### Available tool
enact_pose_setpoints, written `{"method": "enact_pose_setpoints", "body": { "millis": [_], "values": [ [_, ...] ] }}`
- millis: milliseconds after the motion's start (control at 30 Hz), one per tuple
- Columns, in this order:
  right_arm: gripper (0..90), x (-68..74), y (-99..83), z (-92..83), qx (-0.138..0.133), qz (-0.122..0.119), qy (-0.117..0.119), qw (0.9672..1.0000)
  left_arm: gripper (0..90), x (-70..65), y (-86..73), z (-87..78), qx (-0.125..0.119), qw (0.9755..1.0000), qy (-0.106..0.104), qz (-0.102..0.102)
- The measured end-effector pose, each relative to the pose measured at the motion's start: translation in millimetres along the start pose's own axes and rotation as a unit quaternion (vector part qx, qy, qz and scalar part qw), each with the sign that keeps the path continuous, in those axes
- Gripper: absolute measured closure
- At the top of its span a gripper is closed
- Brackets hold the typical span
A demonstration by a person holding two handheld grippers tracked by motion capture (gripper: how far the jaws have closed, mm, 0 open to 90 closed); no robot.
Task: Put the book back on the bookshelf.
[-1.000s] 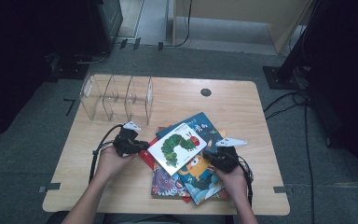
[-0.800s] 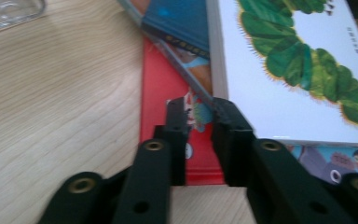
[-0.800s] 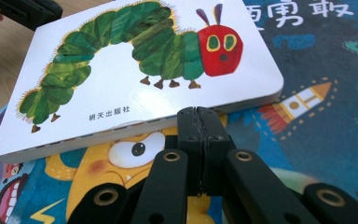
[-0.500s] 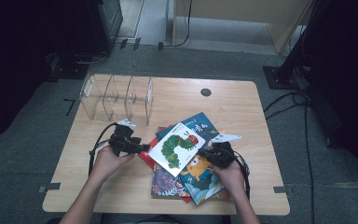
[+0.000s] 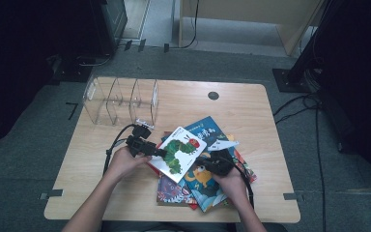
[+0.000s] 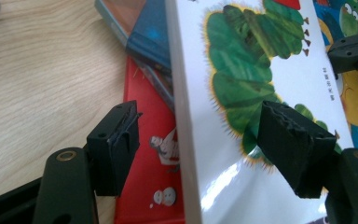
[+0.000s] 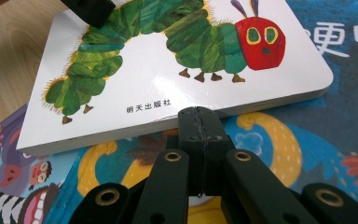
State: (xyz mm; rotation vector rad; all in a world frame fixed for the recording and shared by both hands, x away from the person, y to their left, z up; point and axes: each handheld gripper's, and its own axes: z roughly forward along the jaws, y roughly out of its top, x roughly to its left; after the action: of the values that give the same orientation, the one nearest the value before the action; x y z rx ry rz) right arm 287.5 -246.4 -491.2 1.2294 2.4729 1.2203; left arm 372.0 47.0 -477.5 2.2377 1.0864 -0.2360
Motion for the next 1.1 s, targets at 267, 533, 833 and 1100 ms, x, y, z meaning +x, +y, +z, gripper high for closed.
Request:
{"method": "enact_pose_setpoints", "body": {
  "millis": [267, 533, 833, 1100],
  "values": [
    [90.0, 3.5, 10.0, 17.7, -0.008, -0.004, 0.037, 0.9993, 23.0, 1.9, -0.7, 3.3, 0.02, 0.9997, -0.008, -0.007],
    [90.0, 16.2, 20.1, 31.1, -0.003, -0.022, 0.039, 0.999, 26.3, 8.4, -3.7, -10.8, 0.038, 0.9986, 0.007, -0.036],
    [90.0, 16.7, 21.1, 33.2, -0.007, -0.025, 0.038, 0.9989, 47.6, -6.2, 0.3, -49.1, 0.002, 0.999, 0.008, -0.044],
    [89.9, 16.4, 20.1, 32.6, -0.011, -0.033, 0.035, 0.9988, 56.2, -20.8, 17.5, -53.8, 0.038, 0.9977, 0.011, -0.055]
  ]
}}
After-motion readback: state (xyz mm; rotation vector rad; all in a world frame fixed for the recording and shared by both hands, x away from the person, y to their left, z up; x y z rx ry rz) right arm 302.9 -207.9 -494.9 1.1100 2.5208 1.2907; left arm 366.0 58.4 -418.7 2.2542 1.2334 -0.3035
